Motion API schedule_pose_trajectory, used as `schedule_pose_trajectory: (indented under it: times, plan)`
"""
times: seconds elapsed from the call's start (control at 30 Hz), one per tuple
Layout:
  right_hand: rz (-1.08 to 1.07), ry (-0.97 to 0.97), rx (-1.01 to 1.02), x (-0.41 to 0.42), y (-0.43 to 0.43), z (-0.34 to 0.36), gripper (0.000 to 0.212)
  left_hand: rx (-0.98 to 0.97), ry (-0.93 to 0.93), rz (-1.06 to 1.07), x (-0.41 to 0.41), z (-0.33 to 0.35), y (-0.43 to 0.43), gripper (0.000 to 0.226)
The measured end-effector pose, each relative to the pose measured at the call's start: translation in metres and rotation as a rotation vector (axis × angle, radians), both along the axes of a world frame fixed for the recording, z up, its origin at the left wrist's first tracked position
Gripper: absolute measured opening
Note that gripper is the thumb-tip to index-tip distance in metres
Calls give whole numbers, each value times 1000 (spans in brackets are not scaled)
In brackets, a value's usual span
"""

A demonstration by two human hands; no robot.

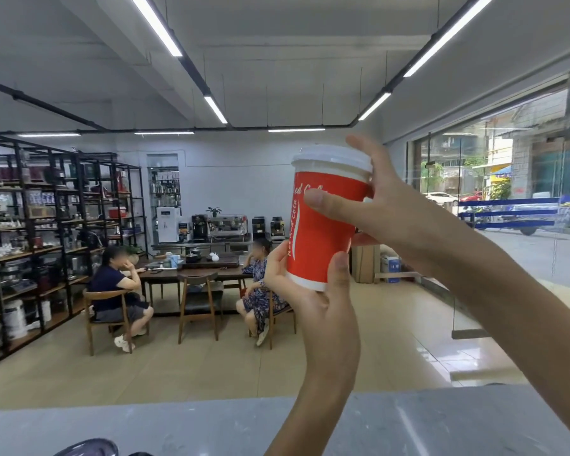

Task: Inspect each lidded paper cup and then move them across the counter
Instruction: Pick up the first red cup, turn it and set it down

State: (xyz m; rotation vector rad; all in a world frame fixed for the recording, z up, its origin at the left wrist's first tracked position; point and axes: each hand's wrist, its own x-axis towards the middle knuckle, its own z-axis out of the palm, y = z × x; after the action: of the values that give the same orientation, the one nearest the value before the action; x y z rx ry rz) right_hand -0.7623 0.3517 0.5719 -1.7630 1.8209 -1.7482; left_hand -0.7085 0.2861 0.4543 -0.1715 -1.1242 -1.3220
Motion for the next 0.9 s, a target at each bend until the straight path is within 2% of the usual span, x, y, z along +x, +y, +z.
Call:
schedule_pose_trajectory:
  times: [0.1, 0.2, 0.37, 0.43, 0.67, 0.73, 0.9]
  plan:
    - [-21, 21, -72, -1, -1, 3, 94, 6, 4, -129, 0, -3, -2, 45]
    - [9, 51, -51, -9, 3, 8, 88, 111, 32, -509, 10, 0, -11, 44]
    - [208, -96, -29, -24, 7, 14, 72, 276, -166, -1152, 32, 15, -31, 72]
    - [255, -130, -21, -25, 6, 15, 65, 307, -138, -1272, 36, 18, -32, 70]
    - [294, -137, 40, -21, 6, 16, 66, 331, -135, -1057, 39, 17, -26, 60]
    - [295, -138, 57, -18, 9, 16, 71, 277, -142, -841, 39, 15, -21, 59]
    - [76, -57, -17, 2, 16, 3, 103, 72, -136, -196, 37, 10, -8, 59]
